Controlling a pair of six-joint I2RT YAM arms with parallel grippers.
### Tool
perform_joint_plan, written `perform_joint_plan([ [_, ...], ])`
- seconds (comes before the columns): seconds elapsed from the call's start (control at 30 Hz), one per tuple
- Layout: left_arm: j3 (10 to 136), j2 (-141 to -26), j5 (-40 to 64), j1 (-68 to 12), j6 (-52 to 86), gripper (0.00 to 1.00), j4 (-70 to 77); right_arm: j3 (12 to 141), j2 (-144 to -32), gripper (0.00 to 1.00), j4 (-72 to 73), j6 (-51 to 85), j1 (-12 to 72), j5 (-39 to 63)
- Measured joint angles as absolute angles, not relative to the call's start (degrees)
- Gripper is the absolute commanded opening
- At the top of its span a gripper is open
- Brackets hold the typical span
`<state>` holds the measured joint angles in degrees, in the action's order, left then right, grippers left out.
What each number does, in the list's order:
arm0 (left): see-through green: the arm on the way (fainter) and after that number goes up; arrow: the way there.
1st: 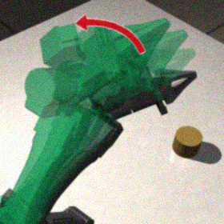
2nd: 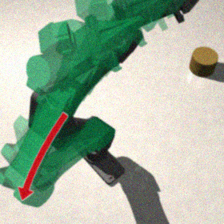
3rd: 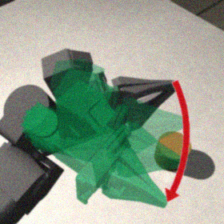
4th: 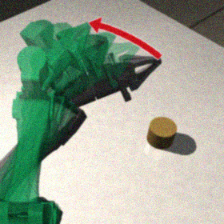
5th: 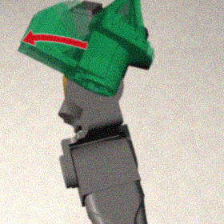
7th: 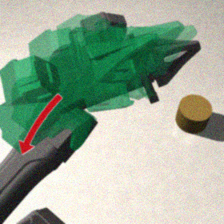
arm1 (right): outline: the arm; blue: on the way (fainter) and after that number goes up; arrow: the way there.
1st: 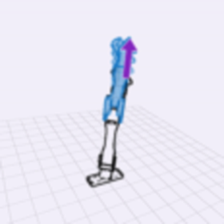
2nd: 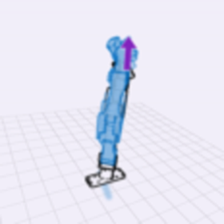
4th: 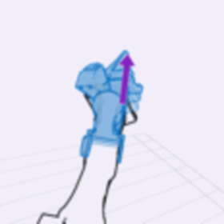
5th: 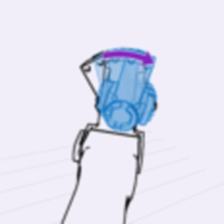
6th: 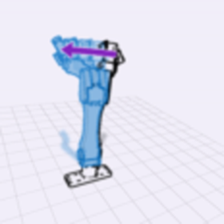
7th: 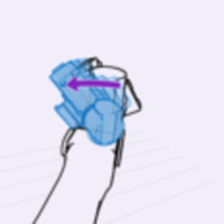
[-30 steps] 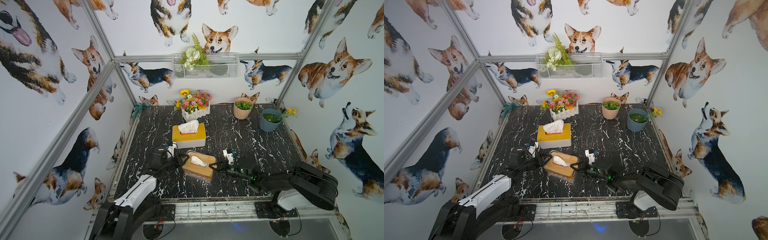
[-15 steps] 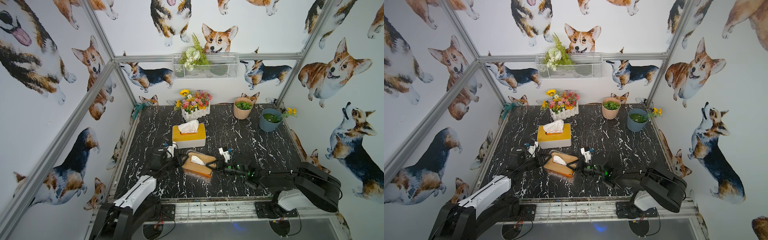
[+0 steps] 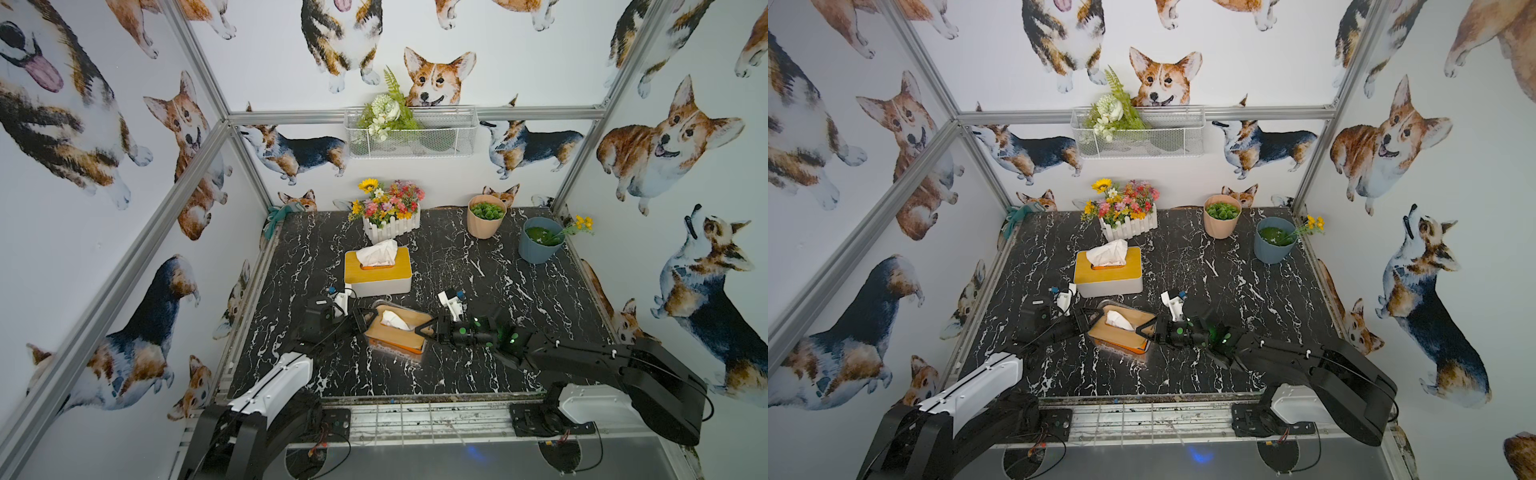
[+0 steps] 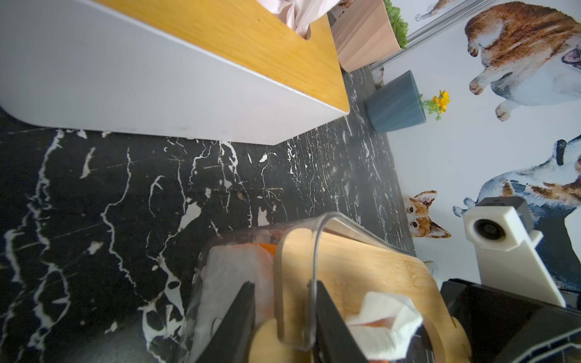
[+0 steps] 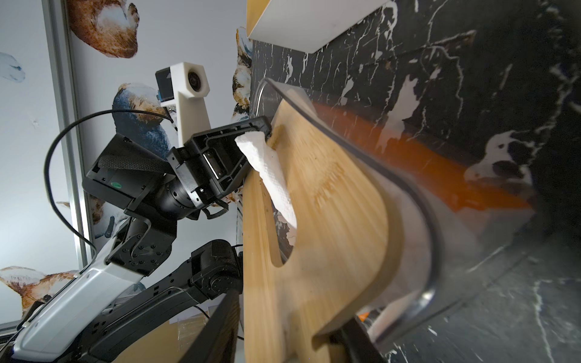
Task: Put the tissue paper into the tissue box
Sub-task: Close the box lid on the tissue box.
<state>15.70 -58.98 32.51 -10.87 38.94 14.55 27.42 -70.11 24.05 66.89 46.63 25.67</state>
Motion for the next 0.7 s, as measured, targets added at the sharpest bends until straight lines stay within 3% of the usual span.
perform_joint_plan([
  [0.1, 15.6, -59.1, 32.5, -10.9, 39.0, 0.33, 14.9, 27.4, -66.8, 0.54, 20.5, 65.9, 45.3, 27.2],
  [0.23, 15.4, -59.4, 32.5, -10.9, 39.0, 0.33, 15.6, 26.2, -60.6, 0.75, 16.3, 65.4, 44.0, 28.3],
  [0.33, 15.4, -59.7, 32.4, -10.9, 38.9, 0.33, 15.8, 24.7, -56.7, 0.82, 14.7, 65.3, 43.2, 28.4],
  [0.7, 14.9, -58.7, 31.9, -10.9, 39.0, 0.34, 15.6, 21.4, -60.5, 0.86, 16.9, 67.3, 42.6, 29.1],
])
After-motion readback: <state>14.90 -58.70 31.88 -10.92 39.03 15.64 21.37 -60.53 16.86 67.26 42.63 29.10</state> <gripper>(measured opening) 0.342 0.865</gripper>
